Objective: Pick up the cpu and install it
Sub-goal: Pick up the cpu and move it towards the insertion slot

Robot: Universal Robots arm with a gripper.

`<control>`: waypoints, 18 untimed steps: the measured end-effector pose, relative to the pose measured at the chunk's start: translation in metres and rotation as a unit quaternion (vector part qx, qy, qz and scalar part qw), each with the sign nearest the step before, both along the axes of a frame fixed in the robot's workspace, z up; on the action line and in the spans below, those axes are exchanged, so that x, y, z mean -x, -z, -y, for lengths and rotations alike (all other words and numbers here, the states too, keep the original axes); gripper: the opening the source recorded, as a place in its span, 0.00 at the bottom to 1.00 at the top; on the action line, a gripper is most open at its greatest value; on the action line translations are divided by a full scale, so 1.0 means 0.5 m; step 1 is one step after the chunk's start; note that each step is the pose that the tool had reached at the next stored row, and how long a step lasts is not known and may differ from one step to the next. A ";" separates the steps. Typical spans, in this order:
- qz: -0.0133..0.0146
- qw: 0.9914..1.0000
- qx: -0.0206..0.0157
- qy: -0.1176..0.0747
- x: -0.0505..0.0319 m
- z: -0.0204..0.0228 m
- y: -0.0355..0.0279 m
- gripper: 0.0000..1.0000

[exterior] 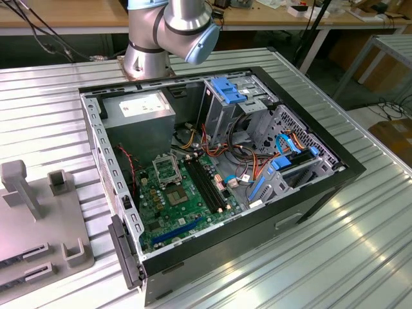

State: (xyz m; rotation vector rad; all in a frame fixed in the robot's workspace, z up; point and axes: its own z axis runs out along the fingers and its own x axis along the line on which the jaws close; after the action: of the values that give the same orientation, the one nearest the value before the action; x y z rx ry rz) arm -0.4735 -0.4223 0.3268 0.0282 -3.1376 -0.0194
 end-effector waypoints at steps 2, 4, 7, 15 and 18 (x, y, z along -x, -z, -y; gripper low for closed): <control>0.000 1.000 0.000 0.000 0.000 0.0000 0.004 0.67; 0.000 1.000 0.000 0.000 0.000 0.0000 0.010 0.67; 0.000 1.000 0.000 0.000 0.000 0.0000 0.017 0.67; 0.000 1.000 0.000 0.000 0.000 0.0000 0.027 0.67; 0.000 1.000 0.000 0.000 0.000 0.0000 0.031 0.67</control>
State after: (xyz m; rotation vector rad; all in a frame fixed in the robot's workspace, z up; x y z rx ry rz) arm -0.4735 -0.4223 0.3116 0.0282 -3.1376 -0.0193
